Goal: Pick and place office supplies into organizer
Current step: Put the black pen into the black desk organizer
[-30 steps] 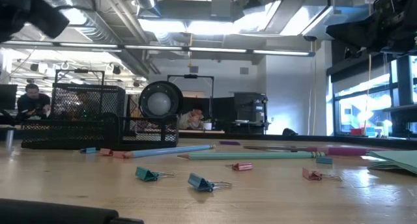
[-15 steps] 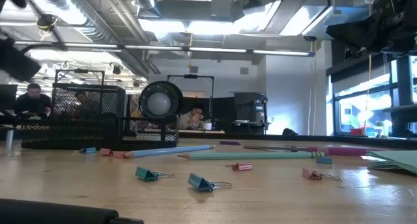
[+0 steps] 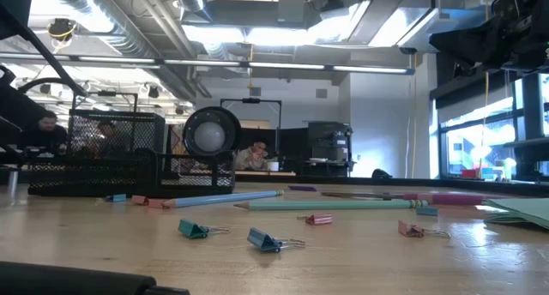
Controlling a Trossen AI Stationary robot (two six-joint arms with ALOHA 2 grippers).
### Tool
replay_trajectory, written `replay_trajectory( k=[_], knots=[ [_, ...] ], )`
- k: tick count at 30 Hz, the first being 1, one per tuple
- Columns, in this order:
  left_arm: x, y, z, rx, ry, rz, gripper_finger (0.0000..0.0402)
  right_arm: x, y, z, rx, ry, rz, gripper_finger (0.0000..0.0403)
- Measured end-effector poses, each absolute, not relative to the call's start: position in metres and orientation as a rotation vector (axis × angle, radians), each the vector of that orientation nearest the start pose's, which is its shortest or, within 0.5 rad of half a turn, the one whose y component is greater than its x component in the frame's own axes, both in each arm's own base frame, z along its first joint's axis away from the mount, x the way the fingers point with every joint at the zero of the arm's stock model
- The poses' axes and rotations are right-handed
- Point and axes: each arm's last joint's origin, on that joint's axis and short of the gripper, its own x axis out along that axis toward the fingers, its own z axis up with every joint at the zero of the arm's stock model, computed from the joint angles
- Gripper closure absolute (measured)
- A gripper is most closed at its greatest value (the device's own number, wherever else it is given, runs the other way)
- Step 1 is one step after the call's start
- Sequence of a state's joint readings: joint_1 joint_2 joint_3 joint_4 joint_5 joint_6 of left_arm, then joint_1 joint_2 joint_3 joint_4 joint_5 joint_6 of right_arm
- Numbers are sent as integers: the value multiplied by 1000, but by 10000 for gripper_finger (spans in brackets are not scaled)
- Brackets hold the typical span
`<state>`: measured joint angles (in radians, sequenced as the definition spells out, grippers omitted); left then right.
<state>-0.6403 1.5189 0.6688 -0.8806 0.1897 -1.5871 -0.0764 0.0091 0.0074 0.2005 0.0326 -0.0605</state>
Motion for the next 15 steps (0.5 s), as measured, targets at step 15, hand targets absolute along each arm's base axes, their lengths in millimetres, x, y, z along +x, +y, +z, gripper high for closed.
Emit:
replay_trajectory(
  k=[15],
  knots=[
    [158, -125, 127, -754, 1665, 791, 295, 96, -8, 185, -65, -196, -115, 391]
  ],
)
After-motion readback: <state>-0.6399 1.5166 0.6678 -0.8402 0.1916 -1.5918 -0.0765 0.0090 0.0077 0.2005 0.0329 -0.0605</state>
